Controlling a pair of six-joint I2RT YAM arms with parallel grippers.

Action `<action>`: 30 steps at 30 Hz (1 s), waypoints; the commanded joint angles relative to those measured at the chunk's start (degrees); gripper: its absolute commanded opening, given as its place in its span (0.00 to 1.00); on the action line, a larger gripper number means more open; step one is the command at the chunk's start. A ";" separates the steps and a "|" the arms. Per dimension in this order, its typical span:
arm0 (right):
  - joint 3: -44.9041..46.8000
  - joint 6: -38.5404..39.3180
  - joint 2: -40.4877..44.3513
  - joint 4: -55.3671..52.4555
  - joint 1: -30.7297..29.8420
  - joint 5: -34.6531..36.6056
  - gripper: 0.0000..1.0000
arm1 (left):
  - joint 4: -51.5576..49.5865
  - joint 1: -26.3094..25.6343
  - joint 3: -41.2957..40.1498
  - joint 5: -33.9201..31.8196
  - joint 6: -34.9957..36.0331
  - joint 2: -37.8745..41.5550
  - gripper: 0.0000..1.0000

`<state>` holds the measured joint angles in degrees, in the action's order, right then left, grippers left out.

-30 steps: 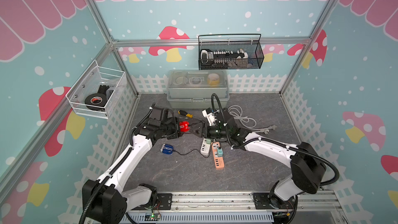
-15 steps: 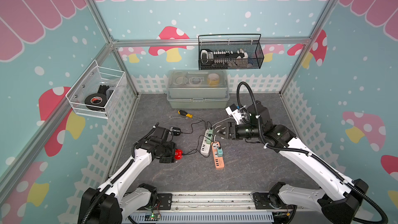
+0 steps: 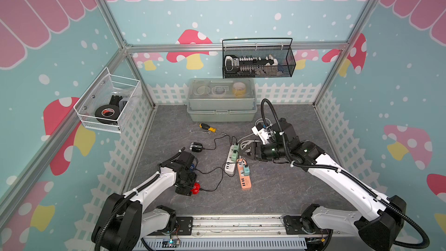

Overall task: Charge the electric shaver
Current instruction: Place the electric shaver at the center of the board, then reset both arms

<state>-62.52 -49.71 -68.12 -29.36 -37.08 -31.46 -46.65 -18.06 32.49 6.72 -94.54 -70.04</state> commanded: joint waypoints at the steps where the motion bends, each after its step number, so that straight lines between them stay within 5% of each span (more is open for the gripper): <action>1: 1.73 0.85 0.41 -0.47 0.43 3.24 0.64 | 1.97 0.09 -1.15 -3.12 4.10 -2.46 0.88; 3: 1.67 1.31 0.83 -1.17 0.52 5.39 0.65 | 0.99 0.29 -0.18 -3.03 5.42 -1.72 0.99; 11: -2.39 3.36 2.52 -6.80 1.72 16.65 0.70 | -10.61 1.10 8.11 -5.29 10.41 8.23 0.99; 13: -3.57 4.32 3.69 -9.26 3.50 21.29 0.99 | -12.30 1.73 11.75 -7.54 13.89 12.04 0.99; 14: -4.25 5.05 4.51 -10.52 4.70 24.13 0.99 | -12.25 2.44 13.86 -8.83 16.07 14.08 0.99; 18: -6.67 8.74 8.86 -13.89 6.62 42.26 0.99 | -9.89 6.47 22.82 -13.23 29.74 15.89 0.99; 22: -7.55 3.46 9.22 -22.32 7.54 73.88 0.99 | -17.73 6.73 32.77 -35.86 34.60 11.13 0.99; 25: 8.10 21.94 13.76 0.32 9.63 80.19 0.99 | -11.42 6.85 27.70 -53.81 40.76 12.05 0.99; 26: 13.53 25.53 14.91 7.16 11.15 81.00 0.99 | -4.07 6.90 23.65 -58.28 48.18 12.41 0.99; 27: 18.85 28.07 15.42 12.90 13.13 81.12 0.99 | 5.59 7.15 18.54 -60.07 57.70 12.72 0.99; 30: 29.14 30.56 13.52 24.29 19.66 77.98 0.99 | 24.05 10.50 9.51 -56.15 70.49 11.54 0.99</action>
<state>-39.35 -27.83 -53.21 -19.88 -21.04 41.56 -40.75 -9.87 48.03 -41.85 -43.62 -57.19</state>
